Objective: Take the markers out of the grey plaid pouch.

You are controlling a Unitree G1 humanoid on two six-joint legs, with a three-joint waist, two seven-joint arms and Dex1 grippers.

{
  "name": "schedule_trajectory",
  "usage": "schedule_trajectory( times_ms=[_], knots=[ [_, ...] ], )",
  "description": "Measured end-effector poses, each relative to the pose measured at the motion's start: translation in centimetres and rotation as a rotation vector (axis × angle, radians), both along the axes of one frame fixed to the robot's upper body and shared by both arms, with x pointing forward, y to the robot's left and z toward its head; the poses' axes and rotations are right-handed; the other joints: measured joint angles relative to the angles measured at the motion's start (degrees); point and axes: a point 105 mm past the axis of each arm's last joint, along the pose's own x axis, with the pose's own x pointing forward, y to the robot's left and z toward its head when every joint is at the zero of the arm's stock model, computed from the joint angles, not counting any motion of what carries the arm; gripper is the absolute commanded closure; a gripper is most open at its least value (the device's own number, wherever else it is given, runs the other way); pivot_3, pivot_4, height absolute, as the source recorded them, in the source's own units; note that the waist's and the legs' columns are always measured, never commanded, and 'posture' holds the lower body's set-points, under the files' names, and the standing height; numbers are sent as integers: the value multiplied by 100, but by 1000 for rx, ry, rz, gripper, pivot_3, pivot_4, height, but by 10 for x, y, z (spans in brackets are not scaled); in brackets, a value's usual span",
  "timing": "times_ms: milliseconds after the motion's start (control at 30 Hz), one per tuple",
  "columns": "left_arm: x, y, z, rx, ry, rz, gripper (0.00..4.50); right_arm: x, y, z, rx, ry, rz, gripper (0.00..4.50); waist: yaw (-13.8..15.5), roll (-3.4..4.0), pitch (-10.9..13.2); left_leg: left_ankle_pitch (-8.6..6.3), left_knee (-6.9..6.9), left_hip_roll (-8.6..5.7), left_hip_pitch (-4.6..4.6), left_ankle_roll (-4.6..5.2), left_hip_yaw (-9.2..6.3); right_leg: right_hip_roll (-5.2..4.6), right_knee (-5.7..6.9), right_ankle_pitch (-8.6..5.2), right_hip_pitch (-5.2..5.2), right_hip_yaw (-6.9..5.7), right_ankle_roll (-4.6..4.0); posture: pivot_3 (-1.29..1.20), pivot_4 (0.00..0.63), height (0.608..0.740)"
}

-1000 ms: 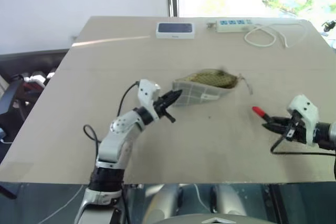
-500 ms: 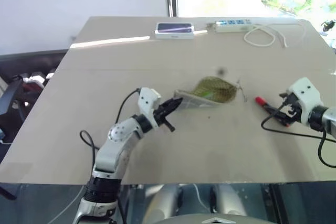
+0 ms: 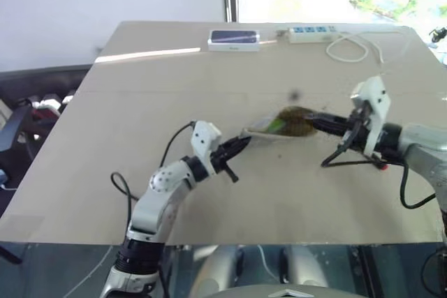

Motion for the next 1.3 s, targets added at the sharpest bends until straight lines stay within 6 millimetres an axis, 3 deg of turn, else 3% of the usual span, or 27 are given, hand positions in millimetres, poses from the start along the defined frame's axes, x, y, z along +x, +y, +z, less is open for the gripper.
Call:
schedule_trajectory(
  times_ms=[233,267,367,467,500,600,900,1033,1300],
  knots=[
    [-15,-16,2,-34,25,-128,4500,34,6,-40,-174,13,-49,4476,-13,0,0,1,0,0,0,-1,4,2,3,0,-6,4,0,0,150,738],
    [-19,-19,4,-34,27,-159,4500,34,5,-46,-244,6,-22,4234,-5,1,0,1,0,0,0,-1,4,1,2,0,-6,4,0,0,150,738],
    [-22,-19,3,-23,41,-186,4500,28,1,-55,-350,17,40,3290,-3,1,1,0,0,0,-3,-1,3,1,-3,0,-10,2,0,0,150,738],
    [-27,-20,5,-28,61,-218,4500,18,-2,-61,-455,18,109,1873,-7,2,1,0,-1,0,-4,-1,3,1,-3,0,-9,3,0,0,150,738],
    [-28,-21,5,-44,79,-228,4500,15,-1,-59,-479,4,127,1172,-11,2,1,0,-1,1,-3,-1,3,2,-1,0,-9,4,0,0,150,738],
    [-30,-21,5,-70,120,-246,4500,8,0,-56,-546,-18,169,38,-10,3,2,0,0,2,-3,-1,2,3,4,0,-9,4,0,0,150,738],
    [-40,-21,7,-139,274,-345,4500,-16,12,-29,-725,-53,349,38,-1,4,4,0,0,2,-4,-1,-1,2,-4,0,-10,-2,0,0,150,738],
    [-40,-24,6,-157,324,-378,4500,-18,15,-38,-774,-11,401,38,-5,4,4,0,1,2,-4,-1,1,1,-3,0,-10,0,0,0,150,738],
    [-38,-39,1,-178,385,-413,4500,-1,22,-65,-837,18,405,38,-12,1,4,1,3,2,-4,-2,1,2,-1,0,-11,1,0,0,150,738]
  ],
)
